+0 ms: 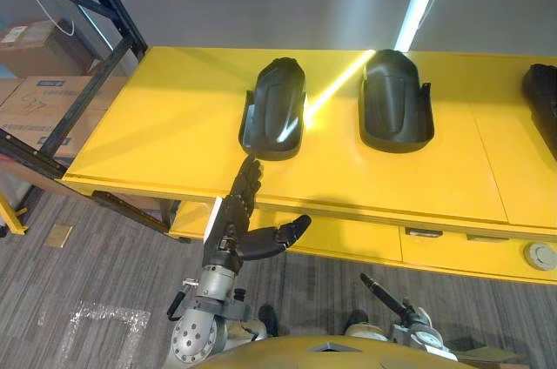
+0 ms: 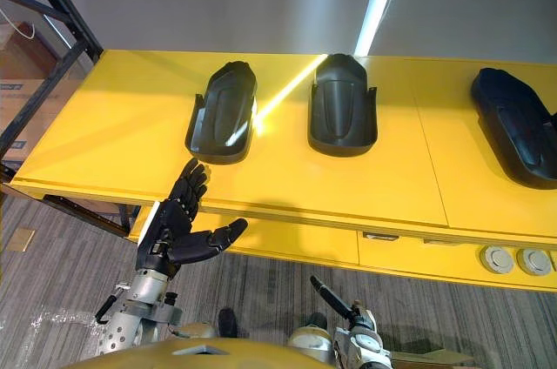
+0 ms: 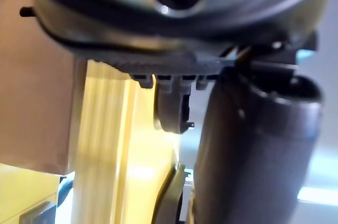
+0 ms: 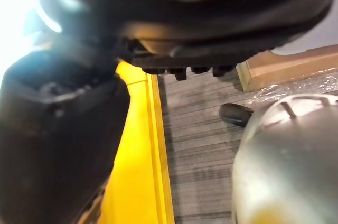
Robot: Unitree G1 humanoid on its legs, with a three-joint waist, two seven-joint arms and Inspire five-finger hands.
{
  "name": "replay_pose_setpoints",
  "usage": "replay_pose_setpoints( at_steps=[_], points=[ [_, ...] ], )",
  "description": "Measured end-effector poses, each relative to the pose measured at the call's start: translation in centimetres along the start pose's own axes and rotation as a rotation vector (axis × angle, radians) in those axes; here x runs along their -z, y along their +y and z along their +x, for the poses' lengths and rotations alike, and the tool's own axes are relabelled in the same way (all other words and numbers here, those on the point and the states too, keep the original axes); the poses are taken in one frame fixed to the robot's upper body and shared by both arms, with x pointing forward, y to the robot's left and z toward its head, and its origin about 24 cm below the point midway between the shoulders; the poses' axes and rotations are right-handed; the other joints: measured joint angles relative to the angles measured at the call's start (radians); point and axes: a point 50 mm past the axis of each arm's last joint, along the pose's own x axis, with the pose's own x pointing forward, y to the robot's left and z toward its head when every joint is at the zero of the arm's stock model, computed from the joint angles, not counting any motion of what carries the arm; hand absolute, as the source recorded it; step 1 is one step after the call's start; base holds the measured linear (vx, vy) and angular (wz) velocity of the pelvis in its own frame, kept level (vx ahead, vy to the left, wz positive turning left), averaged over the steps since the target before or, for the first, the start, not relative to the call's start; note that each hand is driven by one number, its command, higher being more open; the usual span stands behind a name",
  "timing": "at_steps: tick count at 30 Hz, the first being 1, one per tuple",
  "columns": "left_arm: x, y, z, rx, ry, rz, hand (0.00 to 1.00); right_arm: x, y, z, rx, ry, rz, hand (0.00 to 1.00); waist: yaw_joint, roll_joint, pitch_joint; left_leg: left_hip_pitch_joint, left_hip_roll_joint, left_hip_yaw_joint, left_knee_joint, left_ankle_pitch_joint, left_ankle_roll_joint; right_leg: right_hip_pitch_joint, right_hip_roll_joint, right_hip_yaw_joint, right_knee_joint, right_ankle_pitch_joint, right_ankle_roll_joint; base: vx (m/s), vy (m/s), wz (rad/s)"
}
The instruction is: Walk over and take three plastic housings, then place them on the shelf
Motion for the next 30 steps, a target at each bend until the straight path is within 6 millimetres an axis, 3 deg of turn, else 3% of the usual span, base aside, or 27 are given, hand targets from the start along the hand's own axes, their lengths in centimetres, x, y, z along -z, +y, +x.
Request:
replay_pose_setpoints(
  at_steps=[14,24,30],
  points=[
    [-0.7,0.4,1.1,-0.032,-0.049,0.034,1.0,0.4,-0.1,-0.1,0.003,0.006,0.002,1.0,-0.023,-0.004,0.0,0.015,0.001,0.023,-0.013,-0.002,-0.004,-0.002,0.002,0.022,-0.002,0.002,0.002,0.01,-0.002,-0.05],
    [-1.7,0.4,2.6,-0.065,-0.126,0.049,1.0,2.3,-0.8,-0.6,0.017,0.056,-0.003,1.0,-0.025,-0.011,0.001,-0.024,0.014,0.054,0.075,-0.062,-0.012,-0.018,0.001,0.052,0.002,0.002,0.003,0.03,0.006,-0.08],
    [-1.8,0.3,2.8,-0.08,-0.134,0.035,1.0,2.5,-0.8,-0.6,0.017,0.056,-0.002,1.0,-0.025,-0.01,0.001,-0.037,0.023,0.069,0.125,-0.097,-0.018,-0.018,0.0,0.069,0.005,0.002,0.003,0.01,0.011,-0.07]
  ],
)
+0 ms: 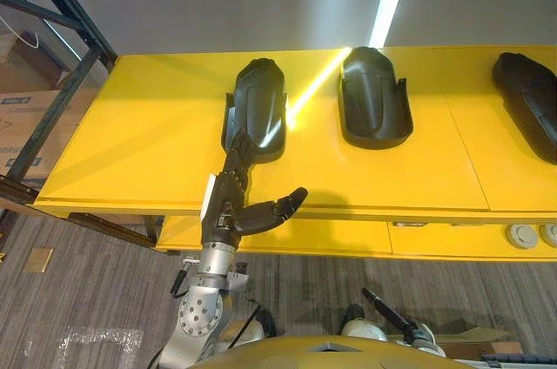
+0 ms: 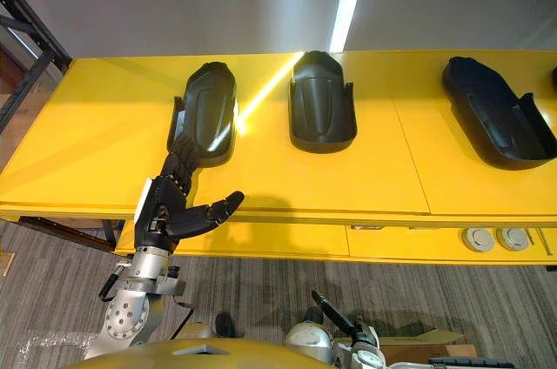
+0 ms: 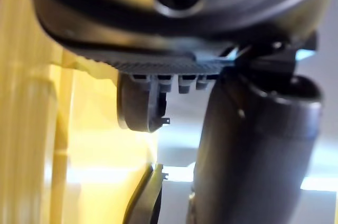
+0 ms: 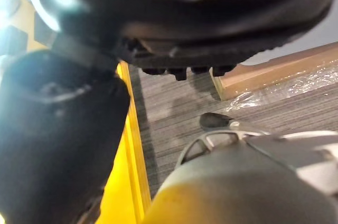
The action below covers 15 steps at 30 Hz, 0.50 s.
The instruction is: Walk over and take three plastic housings, then place them on the shelf
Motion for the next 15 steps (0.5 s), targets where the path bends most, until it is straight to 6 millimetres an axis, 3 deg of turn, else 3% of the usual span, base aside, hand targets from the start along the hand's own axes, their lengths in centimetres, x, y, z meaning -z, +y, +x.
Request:
replay_pose_setpoints(
  at_steps=[15],
  points=[
    [0.97,-0.02,0.26,-0.039,0.04,0.05,1.0,0.73,-0.3,-0.19,0.003,0.012,-0.001,1.0,0.001,0.01,-0.006,-0.02,0.018,0.024,0.09,-0.066,-0.005,0.0,-0.003,0.02,0.014,-0.001,-0.001,-0.01,0.011,-0.04]
  ],
)
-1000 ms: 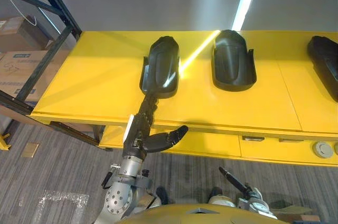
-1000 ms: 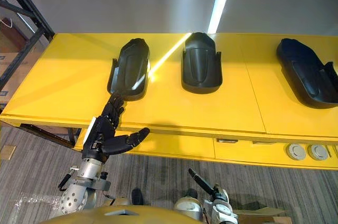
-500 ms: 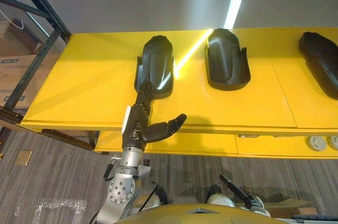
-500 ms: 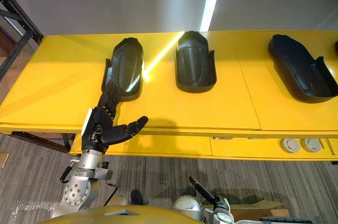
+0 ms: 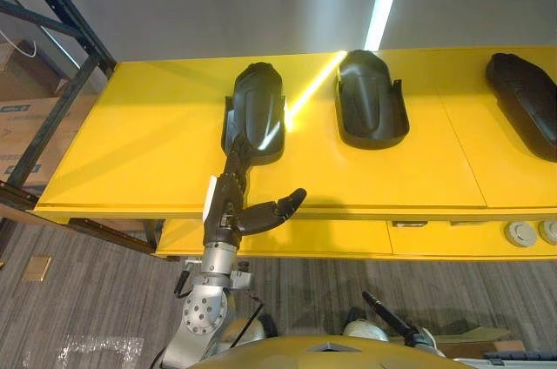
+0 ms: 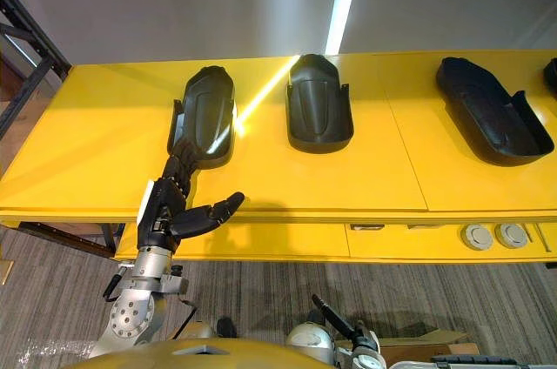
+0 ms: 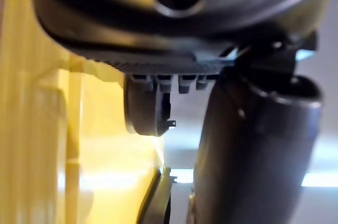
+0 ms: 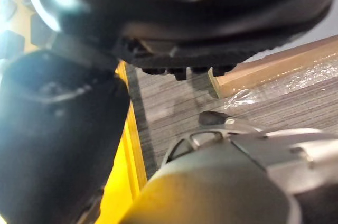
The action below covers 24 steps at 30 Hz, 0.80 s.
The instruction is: Walk over and take three plastic housings, then place them on the shelf
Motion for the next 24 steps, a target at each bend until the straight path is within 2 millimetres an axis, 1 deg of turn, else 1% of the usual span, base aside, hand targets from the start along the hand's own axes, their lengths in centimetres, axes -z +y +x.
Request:
replay_pose_setpoints(
  at_steps=[7,10,16,24],
  points=[
    [-0.04,-0.09,0.31,-0.008,0.001,0.003,1.0,0.16,-0.04,-0.03,-0.003,0.004,0.0,1.0,0.0,0.001,0.0,-0.004,0.0,0.002,0.016,-0.005,0.004,0.0,-0.002,0.003,0.002,0.0,0.0,0.0,0.002,0.0],
    [-0.01,-0.1,0.39,-0.008,0.005,0.006,1.0,0.16,-0.04,-0.03,-0.003,0.004,0.0,1.0,-0.001,0.001,-0.001,-0.004,0.0,0.002,0.019,-0.012,-0.003,0.0,-0.003,0.003,0.004,-0.001,0.001,-0.02,-0.003,0.0],
    [0.08,-0.24,0.64,-0.007,0.003,0.044,1.0,0.18,-0.05,-0.04,-0.003,0.004,0.0,1.0,-0.001,0.003,0.0,-0.006,0.001,0.003,0.028,-0.018,0.0,-0.002,-0.007,0.005,0.013,-0.004,0.003,-0.02,-0.002,0.0],
    [0.06,-0.25,1.0,-0.028,-0.007,0.052,1.0,0.19,-0.08,-0.04,-0.003,0.004,0.0,1.0,-0.002,0.006,-0.001,-0.027,0.005,0.005,0.054,-0.026,0.004,-0.015,-0.009,0.007,0.017,-0.004,0.003,0.0,0.0,0.0]
  ],
)
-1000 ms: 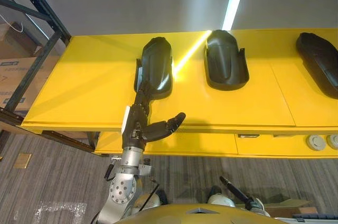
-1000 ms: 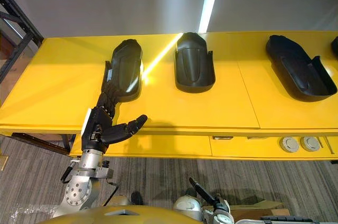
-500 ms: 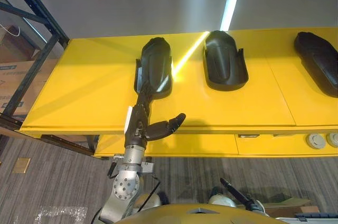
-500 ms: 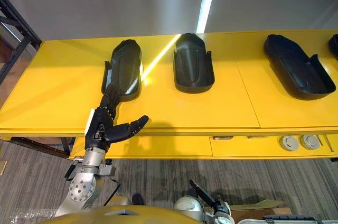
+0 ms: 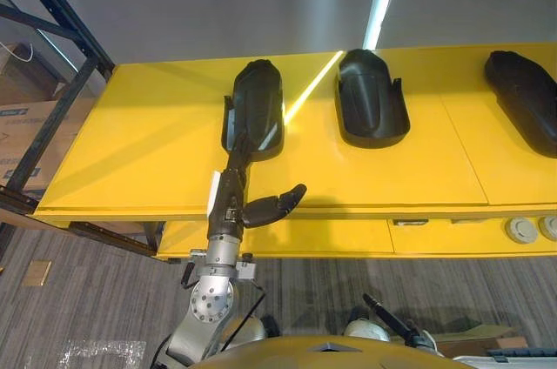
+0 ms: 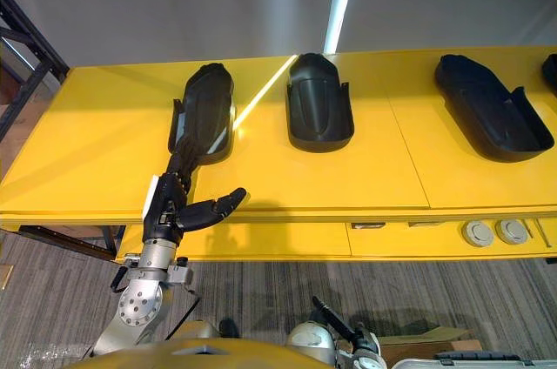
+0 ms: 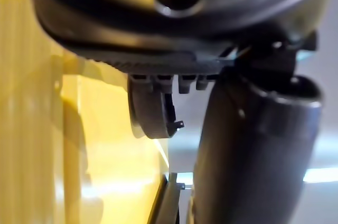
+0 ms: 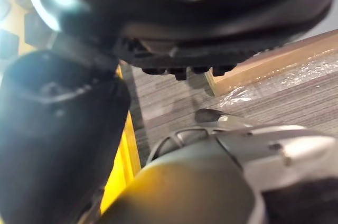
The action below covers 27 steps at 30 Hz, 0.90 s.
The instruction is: Walk over and take three plastic housings, then place them on the shelf
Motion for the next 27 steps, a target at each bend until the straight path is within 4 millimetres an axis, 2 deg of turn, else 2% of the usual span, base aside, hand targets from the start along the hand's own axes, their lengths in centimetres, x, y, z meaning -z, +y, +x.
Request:
replay_pose_setpoints(
  at_steps=[21,27],
  points=[
    [-0.1,0.3,0.3,-0.059,0.001,-0.006,1.0,0.0,0.0,0.0,-0.007,-0.001,0.003,1.0,0.001,0.001,-0.002,0.001,0.001,-0.001,0.004,0.004,0.005,0.001,0.0,0.001,0.0,0.0,0.0,0.0,-0.001,0.0],
    [-1.2,0.3,0.0,-0.063,-0.117,-0.06,1.0,0.2,-0.1,0.0,-0.005,0.001,0.003,1.0,0.003,0.002,-0.013,0.016,0.001,-0.002,-0.001,0.005,0.006,0.014,0.002,0.0,-0.004,0.0,0.0,0.0,0.0,0.0]
  ],
)
